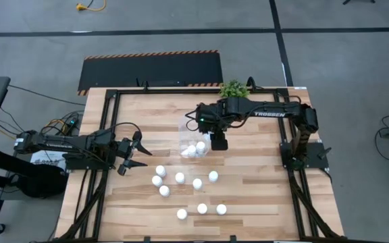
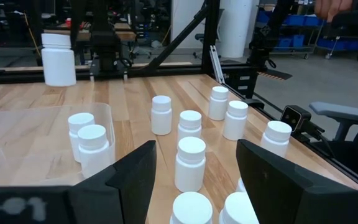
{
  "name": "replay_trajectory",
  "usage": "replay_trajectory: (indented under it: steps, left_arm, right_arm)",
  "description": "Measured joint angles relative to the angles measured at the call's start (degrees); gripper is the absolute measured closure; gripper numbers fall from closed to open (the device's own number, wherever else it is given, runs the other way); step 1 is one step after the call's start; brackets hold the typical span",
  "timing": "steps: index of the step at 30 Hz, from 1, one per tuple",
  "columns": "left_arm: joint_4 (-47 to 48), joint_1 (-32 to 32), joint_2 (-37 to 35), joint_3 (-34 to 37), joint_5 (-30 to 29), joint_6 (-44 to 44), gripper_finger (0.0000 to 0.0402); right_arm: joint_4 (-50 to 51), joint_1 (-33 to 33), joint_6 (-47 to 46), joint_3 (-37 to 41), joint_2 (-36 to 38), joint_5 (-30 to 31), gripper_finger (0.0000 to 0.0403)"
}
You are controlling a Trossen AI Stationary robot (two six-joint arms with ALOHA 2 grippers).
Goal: Pick and place pill bottles into a basket
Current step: Put the pill bottles into the container
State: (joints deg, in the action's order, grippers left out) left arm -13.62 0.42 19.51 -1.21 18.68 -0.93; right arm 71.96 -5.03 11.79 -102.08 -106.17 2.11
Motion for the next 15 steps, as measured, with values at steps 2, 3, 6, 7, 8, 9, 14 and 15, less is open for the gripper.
replay_trajectory:
  steps: [2,3,6,7,8,9,14,15]
  left_arm:
    - [0.01,0.01,-0.02,0.00,0.00,-0.04,0.0191]
    - [0.01,0.01,-0.02,0.00,0.00,-0.08,0.0191]
    - [-0.01,0.00,-0.01,0.00,0.00,-0.28,0.0191]
    - [0.00,0.01,-0.02,0.00,0.00,-0.32,0.0191]
    - [0.00,0.00,-0.01,0.00,0.00,-0.34,0.0191]
    - [0.00,0.00,-0.01,0.00,0.00,-0.36,0.0191]
    - [-0.01,0.01,-0.02,0.00,0.00,-0.39,0.0191]
    - [-0.01,0.01,0.00,0.00,0.00,-0.39,0.0191]
  right_arm:
    - [-0.38,-0.25,0.68,0.00,0.00,-0.06,0.0251]
    - [-0.70,-0.40,1.11,0.00,0.00,-0.07,0.0253]
    - [-1.53,-0.47,1.87,0.00,0.00,-0.07,0.0253]
    - [-2.03,-0.49,1.94,0.00,0.00,-0.07,0.0251]
    - [-2.49,-0.49,2.00,0.00,0.00,-0.08,0.0246]
    - [-2.85,-0.49,2.16,0.00,0.00,-0.09,0.0239]
    - [-3.97,-0.49,3.50,0.00,0.00,-0.09,0.0233]
    - [-4.07,-0.51,3.68,0.00,0.00,-0.09,0.0239]
